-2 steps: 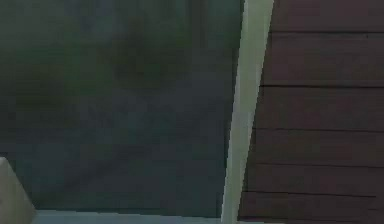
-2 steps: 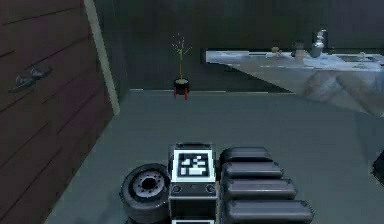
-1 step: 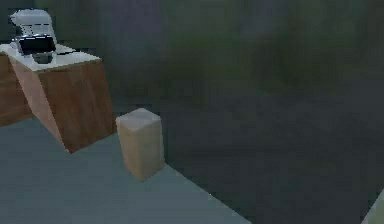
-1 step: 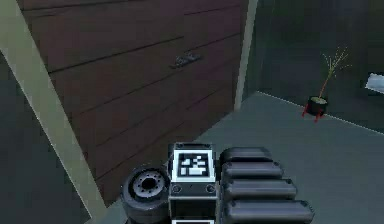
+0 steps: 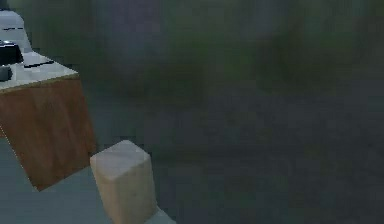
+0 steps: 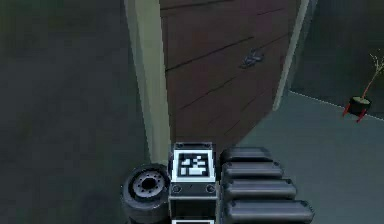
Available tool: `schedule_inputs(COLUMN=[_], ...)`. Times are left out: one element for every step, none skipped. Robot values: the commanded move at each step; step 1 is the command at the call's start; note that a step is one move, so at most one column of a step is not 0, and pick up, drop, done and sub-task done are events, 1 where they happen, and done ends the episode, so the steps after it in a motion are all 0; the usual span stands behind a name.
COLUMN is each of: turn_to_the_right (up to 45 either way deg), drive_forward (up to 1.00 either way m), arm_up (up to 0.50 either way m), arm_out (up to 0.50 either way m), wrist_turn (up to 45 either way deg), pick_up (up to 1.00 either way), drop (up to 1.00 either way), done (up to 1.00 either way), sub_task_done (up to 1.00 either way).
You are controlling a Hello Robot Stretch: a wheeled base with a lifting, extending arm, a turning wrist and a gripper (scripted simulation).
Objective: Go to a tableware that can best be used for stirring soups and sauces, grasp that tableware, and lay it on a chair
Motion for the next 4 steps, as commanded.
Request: schedule_inputs(turn_to_the_right=[-45.0, -12.0, 0.0, -45.0], drive_forward=[0.0, 0.0, 0.3, 0.0], arm_up=[0.0, 0.0, 0.0, 0.0], arm_out=[0.0, 0.0, 0.0, 0.0], wrist_turn=[0.0, 0.0, 0.0, 0.0], pick_up=[0.0, 0.0, 0.0, 0.0], drop=[0.0, 0.0, 0.0, 0.0], done=[0.0, 0.0, 0.0, 0.0], sub_task_done=[0.0, 0.0, 0.0, 0.0])
